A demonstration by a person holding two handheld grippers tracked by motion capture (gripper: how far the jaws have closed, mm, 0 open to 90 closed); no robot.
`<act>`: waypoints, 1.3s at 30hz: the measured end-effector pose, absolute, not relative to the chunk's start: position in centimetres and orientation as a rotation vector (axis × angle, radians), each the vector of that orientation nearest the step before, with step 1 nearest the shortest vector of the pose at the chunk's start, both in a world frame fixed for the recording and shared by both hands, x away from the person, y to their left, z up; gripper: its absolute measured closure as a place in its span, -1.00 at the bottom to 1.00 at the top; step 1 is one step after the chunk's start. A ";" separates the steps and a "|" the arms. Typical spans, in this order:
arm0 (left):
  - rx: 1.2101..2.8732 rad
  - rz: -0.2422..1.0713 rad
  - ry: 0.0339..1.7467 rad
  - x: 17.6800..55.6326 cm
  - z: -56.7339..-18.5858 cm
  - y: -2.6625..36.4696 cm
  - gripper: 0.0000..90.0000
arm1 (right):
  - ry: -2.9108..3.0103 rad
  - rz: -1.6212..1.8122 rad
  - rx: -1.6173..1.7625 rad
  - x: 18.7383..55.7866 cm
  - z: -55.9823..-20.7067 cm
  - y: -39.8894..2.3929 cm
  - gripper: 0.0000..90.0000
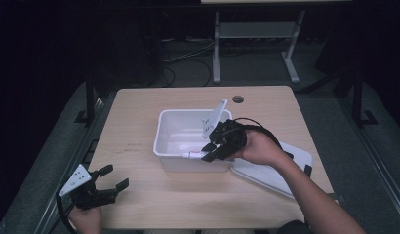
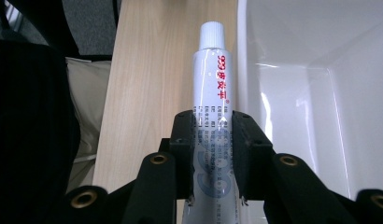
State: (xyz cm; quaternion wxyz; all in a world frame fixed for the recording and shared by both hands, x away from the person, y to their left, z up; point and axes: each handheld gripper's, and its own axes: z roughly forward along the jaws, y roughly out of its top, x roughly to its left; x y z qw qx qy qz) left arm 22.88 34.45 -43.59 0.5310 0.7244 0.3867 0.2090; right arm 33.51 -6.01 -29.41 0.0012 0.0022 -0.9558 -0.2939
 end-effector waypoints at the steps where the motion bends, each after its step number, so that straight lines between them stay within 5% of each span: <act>1: 1.730 0.500 0.922 22.9 -43.6 34.5 -0.71 | -3.001 -0.920 0.000 33.7 -29.4 -6.0 0.59; 39: 1.729 0.499 0.922 22.8 -43.5 34.5 -0.71 | -2.982 -0.858 -0.102 38.7 -32.3 -4.3 0.59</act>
